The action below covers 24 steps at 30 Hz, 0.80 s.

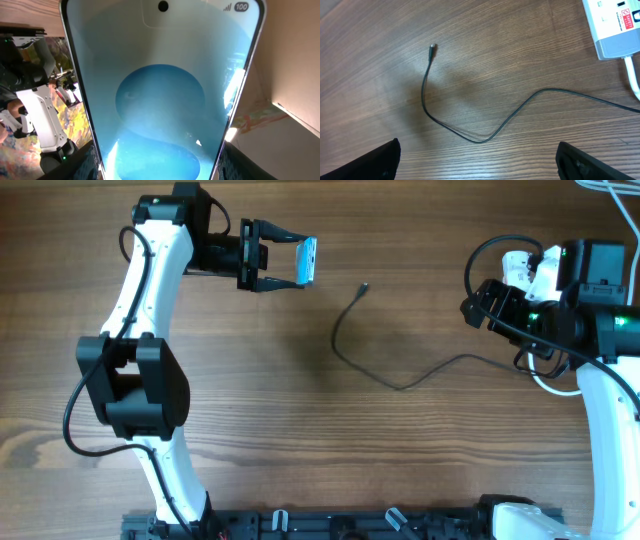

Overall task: Plug charger to phone and switch on socket
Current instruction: 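Raise and rotate the phone upright with the left gripper, then reach the right gripper to the phone and grasp its edge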

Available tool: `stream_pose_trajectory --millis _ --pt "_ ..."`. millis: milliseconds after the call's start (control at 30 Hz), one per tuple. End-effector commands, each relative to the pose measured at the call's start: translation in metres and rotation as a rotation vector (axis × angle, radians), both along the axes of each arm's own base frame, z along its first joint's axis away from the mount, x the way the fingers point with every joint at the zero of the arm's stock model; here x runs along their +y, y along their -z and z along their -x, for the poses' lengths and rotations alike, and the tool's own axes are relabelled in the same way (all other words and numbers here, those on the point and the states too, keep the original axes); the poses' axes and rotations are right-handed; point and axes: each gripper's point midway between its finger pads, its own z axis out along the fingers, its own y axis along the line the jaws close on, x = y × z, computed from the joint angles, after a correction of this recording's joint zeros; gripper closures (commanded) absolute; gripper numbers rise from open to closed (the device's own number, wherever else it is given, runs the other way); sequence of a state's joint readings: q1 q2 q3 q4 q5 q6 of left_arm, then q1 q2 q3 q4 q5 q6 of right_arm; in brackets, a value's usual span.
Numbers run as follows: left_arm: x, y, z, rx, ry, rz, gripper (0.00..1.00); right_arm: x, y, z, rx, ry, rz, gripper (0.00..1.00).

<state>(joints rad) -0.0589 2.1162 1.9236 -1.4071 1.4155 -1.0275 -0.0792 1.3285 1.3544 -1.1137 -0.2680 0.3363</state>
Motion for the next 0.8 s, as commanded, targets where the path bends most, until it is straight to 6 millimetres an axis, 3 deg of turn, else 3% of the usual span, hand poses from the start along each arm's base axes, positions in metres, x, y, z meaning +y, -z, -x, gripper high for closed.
stream_pose_trajectory --millis 0,767 --pt "0.0003 -0.0338 0.0049 -0.062 -0.003 0.057 0.96 -0.0013 -0.0063 -0.0016 -0.021 0.007 0.012 0.00" --pt "0.0010 -0.0286 0.0046 -0.064 -0.004 0.026 0.96 -0.0013 -0.0061 -0.0015 -0.020 0.006 0.012 0.00"
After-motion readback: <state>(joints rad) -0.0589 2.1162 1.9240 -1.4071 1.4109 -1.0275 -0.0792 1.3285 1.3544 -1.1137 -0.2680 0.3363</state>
